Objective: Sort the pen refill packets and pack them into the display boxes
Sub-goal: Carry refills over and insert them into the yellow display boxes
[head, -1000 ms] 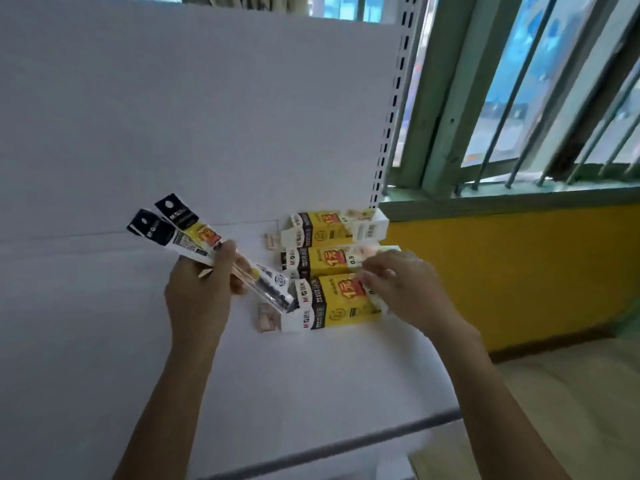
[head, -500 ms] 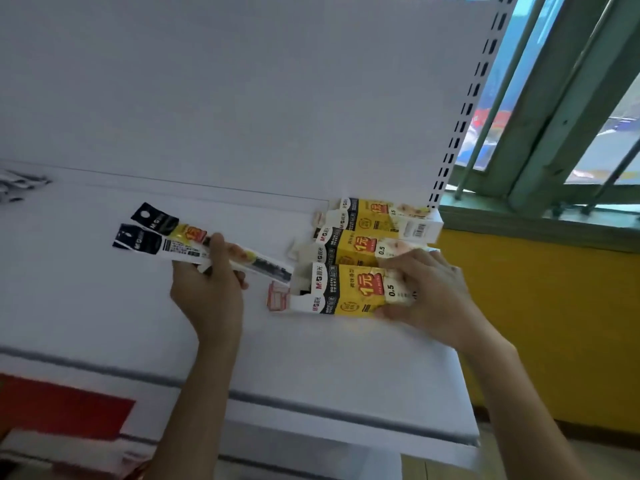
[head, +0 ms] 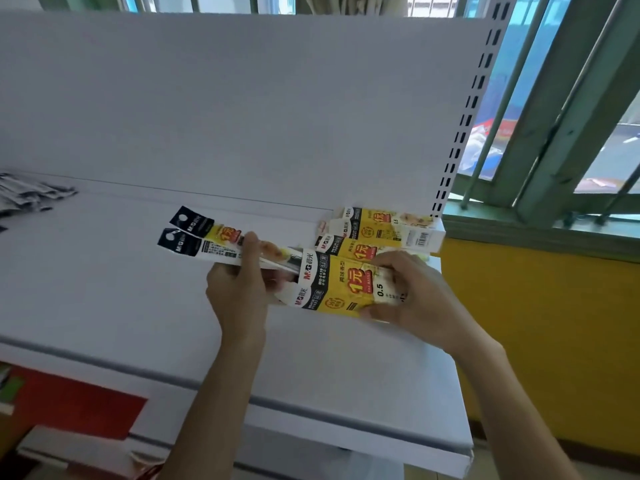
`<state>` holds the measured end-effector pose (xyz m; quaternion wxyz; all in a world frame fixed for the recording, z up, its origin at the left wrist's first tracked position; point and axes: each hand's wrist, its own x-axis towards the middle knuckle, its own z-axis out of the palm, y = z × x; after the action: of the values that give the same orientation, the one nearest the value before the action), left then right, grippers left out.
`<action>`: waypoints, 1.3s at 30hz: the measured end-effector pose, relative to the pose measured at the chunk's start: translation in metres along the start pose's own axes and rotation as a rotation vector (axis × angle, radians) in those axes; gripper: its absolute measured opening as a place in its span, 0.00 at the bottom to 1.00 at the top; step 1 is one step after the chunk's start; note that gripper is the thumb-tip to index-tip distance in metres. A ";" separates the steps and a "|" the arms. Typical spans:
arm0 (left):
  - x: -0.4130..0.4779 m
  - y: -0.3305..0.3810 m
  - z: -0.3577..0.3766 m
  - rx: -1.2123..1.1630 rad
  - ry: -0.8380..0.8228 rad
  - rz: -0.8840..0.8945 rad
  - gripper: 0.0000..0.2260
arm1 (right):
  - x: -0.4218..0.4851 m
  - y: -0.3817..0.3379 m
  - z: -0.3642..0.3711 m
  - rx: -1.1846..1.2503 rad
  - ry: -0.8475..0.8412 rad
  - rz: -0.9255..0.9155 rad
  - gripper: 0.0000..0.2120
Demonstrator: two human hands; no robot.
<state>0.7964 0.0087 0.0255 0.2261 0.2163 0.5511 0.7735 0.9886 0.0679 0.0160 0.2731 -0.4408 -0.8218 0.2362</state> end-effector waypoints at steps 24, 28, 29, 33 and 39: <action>-0.003 0.005 -0.016 0.401 -0.529 -0.043 0.14 | -0.014 0.003 -0.010 0.068 0.055 -0.004 0.28; 0.003 0.010 -0.018 0.228 -0.275 0.091 0.04 | -0.016 0.005 -0.013 0.065 0.073 -0.005 0.27; 0.004 0.009 -0.019 0.298 -0.318 0.156 0.03 | -0.016 0.004 -0.013 0.059 0.075 -0.004 0.28; -0.002 0.010 -0.016 0.643 -0.729 0.203 0.09 | -0.013 0.003 -0.012 -0.002 0.061 -0.019 0.29; -0.001 0.006 -0.009 0.402 -0.488 0.158 0.01 | -0.016 0.002 -0.017 -0.006 0.068 0.019 0.29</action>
<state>0.7909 -0.0007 0.0284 0.2435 0.4777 0.6039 0.5897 1.0085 0.0579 0.0231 0.2974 -0.4570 -0.8086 0.2213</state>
